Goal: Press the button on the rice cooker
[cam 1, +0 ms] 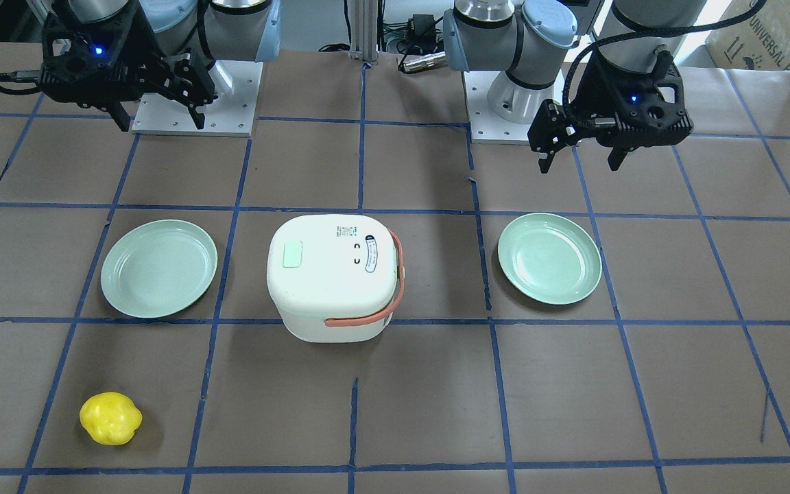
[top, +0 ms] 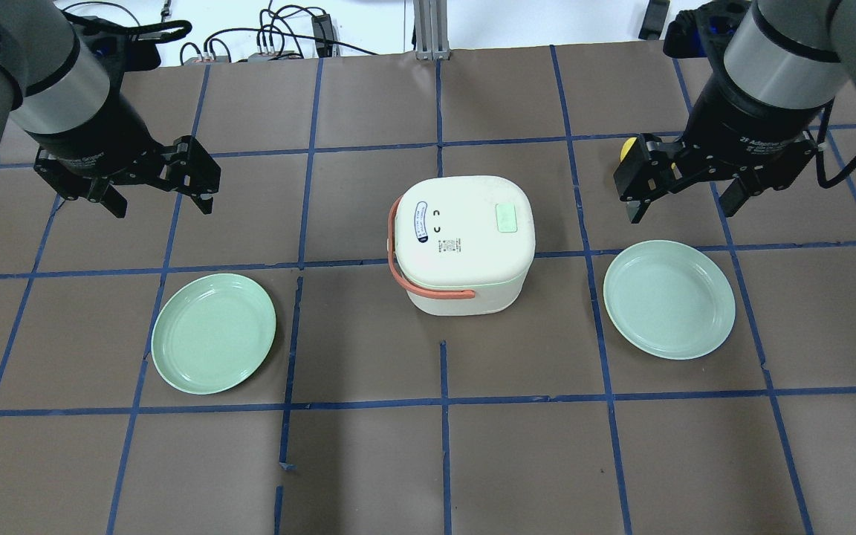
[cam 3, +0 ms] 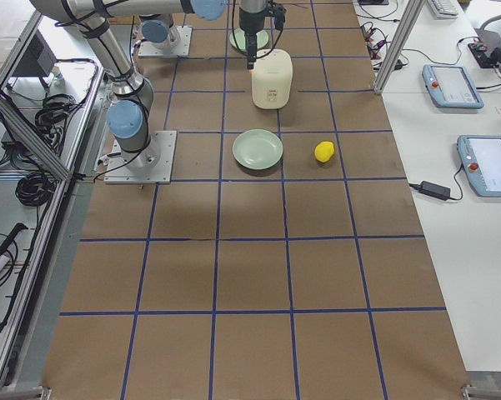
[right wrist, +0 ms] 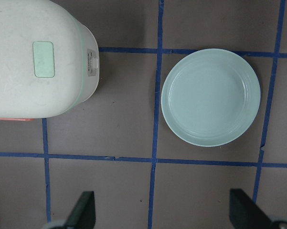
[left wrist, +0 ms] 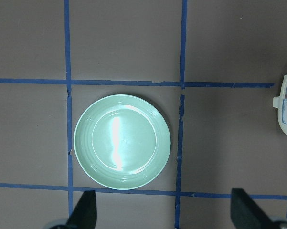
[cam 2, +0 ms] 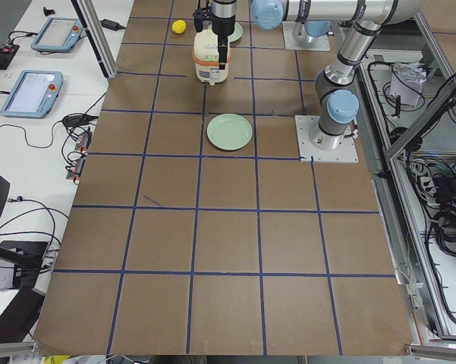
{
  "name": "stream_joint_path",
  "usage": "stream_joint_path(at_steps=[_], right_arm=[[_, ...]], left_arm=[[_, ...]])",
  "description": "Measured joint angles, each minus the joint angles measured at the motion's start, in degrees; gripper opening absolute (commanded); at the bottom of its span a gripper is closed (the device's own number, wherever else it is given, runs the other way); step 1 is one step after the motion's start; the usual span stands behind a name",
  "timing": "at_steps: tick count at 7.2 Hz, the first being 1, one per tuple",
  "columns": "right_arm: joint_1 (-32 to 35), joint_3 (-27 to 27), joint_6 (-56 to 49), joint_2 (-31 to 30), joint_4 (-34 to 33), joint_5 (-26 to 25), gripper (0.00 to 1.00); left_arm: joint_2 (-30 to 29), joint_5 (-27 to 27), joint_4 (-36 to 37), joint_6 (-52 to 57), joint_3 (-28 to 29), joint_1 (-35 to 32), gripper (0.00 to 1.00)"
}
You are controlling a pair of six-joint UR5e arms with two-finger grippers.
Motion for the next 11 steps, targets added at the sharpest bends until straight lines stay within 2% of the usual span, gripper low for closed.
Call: stream_joint_path(at_steps=[6, 7, 8, 9, 10, 11], right_arm=[[0.00, -0.25, 0.12, -0.45, 0.15, 0.14, 1.00], [0.00, -0.18, -0.01, -0.68, 0.19, 0.04, 0.97], [0.00, -0.08, -0.07, -0.81, 0.24, 0.06, 0.47], [0.00, 0.10, 0.09, -0.85, 0.24, 0.29, 0.14], [0.00, 0.34, 0.43, -0.90, 0.09, 0.66, 0.13], [0.00, 0.58, 0.59, -0.91, -0.25, 0.89, 0.08]], left_arm=[[0.01, 0.00, -0.01, -0.01, 0.00, 0.00, 1.00], [0.01, 0.00, -0.01, 0.00, -0.01, 0.00, 1.00], [0.01, 0.00, -0.03, 0.02, -0.03, 0.00, 1.00], [0.01, 0.00, -0.03, 0.01, -0.02, 0.00, 1.00], [0.01, 0.00, 0.00, 0.00, -0.02, 0.00, 1.00], [0.00, 0.00, 0.00, -0.01, 0.00, 0.00, 1.00]])
